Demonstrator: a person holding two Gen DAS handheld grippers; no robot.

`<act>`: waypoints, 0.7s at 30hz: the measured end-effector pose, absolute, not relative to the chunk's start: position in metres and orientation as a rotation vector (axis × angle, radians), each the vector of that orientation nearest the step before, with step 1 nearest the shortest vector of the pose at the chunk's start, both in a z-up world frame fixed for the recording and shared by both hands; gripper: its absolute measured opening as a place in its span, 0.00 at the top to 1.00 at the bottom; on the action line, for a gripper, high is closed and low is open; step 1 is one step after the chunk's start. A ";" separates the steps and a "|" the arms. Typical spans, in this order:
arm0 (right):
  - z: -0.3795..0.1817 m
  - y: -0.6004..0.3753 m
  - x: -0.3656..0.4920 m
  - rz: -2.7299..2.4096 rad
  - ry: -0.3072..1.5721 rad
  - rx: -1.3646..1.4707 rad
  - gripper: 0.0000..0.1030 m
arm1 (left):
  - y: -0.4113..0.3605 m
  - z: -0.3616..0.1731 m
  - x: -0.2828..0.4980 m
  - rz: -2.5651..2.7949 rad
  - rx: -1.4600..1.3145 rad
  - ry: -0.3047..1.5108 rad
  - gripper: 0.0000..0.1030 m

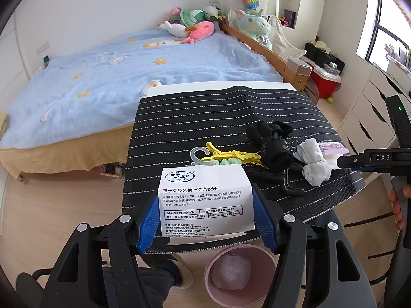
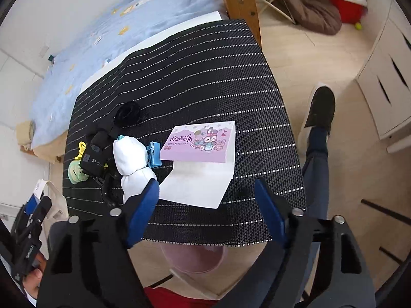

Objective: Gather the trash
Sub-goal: 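Grasp the pink Hello Kitty card with the right gripper while the left gripper holds the white card, then lift both cards and carry them toward the pink trash bin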

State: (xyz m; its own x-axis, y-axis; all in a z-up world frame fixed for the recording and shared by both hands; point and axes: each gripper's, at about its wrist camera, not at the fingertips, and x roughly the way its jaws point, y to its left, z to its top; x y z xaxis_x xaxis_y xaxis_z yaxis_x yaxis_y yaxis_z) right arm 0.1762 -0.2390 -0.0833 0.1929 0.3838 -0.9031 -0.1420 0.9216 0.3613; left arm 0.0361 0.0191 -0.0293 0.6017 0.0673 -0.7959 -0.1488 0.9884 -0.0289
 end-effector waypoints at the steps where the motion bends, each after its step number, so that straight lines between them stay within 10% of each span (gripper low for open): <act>1: -0.084 -0.241 0.177 0.377 1.333 0.233 0.36 | 0.019 -0.030 0.037 0.126 -0.097 0.919 0.38; 21: -0.070 -0.240 0.179 0.433 1.273 0.284 0.96 | 0.019 -0.034 0.037 0.120 -0.101 0.925 0.38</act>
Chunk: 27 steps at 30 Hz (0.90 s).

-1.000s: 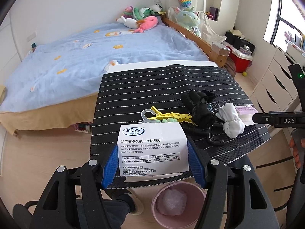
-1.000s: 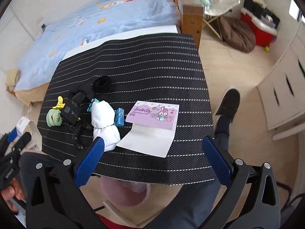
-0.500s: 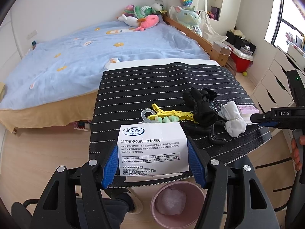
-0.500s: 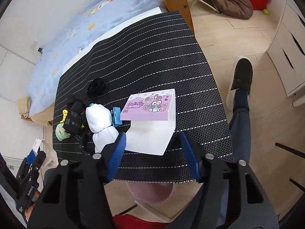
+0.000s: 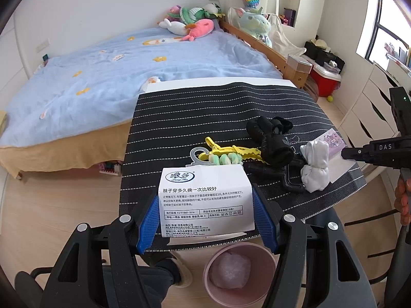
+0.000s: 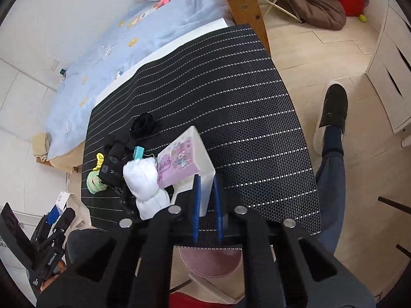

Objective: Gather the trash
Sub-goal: 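Lift both cards and carry them toward the pink trash bin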

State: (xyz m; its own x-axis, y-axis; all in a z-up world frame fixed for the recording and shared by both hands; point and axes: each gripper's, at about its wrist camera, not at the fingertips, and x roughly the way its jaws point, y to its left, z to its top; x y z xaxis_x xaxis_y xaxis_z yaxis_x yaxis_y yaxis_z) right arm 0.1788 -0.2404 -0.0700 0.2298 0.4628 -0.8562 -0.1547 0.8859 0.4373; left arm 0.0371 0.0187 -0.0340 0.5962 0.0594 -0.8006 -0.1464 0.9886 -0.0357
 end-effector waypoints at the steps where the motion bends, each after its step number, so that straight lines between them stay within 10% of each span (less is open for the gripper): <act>1: -0.067 -0.239 0.178 0.441 1.264 0.283 0.96 | 0.019 -0.034 0.037 0.119 -0.102 0.924 0.38; 27: 0.029 -0.212 0.107 0.640 1.035 0.061 1.00 | -0.001 0.003 -0.003 -0.012 0.001 0.848 0.38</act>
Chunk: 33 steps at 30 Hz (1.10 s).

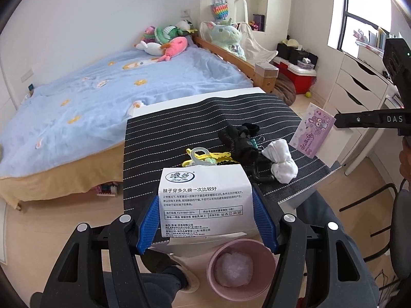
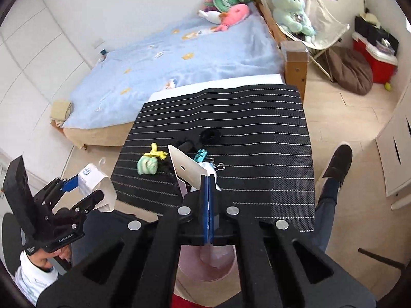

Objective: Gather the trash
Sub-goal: 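Lift both cards and carry them toward the pink trash bin, then open both grippers over the pink bin to drop the cards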

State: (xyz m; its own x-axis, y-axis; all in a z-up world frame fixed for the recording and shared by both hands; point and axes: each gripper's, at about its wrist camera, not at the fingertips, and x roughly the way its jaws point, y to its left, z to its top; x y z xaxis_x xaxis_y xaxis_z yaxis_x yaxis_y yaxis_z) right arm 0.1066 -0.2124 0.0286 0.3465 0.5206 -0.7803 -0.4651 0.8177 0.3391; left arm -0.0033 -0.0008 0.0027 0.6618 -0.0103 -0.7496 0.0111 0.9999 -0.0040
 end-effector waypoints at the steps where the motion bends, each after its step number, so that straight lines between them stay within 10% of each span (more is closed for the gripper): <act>1: 0.031 -0.211 0.100 0.652 1.028 0.052 1.00 | -0.001 0.003 -0.007 -0.021 0.003 0.846 0.38; 28: -0.033 -0.170 0.006 0.833 1.130 -0.087 1.00 | -0.011 -0.023 -0.071 -0.126 0.002 0.876 0.38; 31: -0.038 -0.167 0.005 0.827 1.143 -0.109 0.88 | -0.012 -0.025 -0.071 -0.129 -0.001 0.879 0.38; 33: -0.041 -0.168 0.005 0.820 1.139 -0.098 0.22 | -0.012 -0.026 -0.071 -0.130 -0.001 0.882 0.38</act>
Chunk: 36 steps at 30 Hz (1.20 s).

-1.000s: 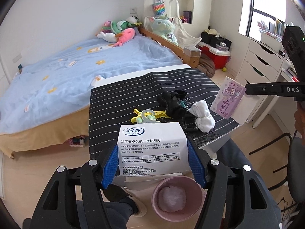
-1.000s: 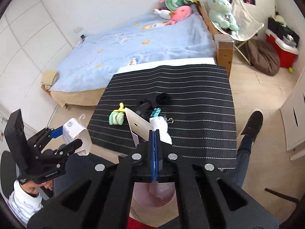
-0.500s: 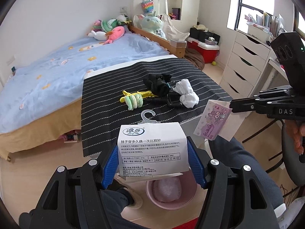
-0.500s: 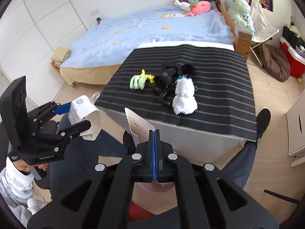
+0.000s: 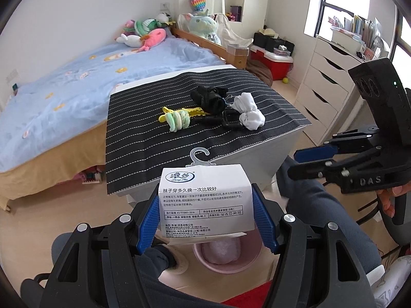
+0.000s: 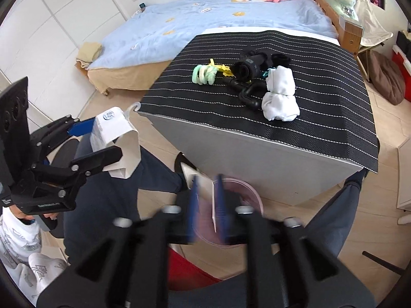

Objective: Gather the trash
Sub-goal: 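Open both grippers over the pink bin to drop the cards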

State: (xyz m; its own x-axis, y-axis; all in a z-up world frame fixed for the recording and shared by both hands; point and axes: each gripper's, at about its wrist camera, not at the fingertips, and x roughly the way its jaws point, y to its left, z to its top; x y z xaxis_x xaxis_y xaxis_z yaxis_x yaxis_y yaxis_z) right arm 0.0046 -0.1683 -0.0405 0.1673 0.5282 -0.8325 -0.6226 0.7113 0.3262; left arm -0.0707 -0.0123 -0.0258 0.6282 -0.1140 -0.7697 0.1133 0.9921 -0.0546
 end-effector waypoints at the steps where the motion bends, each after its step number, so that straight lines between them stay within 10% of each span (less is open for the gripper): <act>1: -0.041 -0.170 0.004 0.831 1.136 -0.073 0.14 | -0.013 -0.027 -0.070 -0.131 -0.001 0.884 0.38; 36: -0.023 -0.218 0.007 0.668 1.038 -0.061 0.04 | -0.055 -0.042 -0.072 -0.262 0.061 0.927 0.37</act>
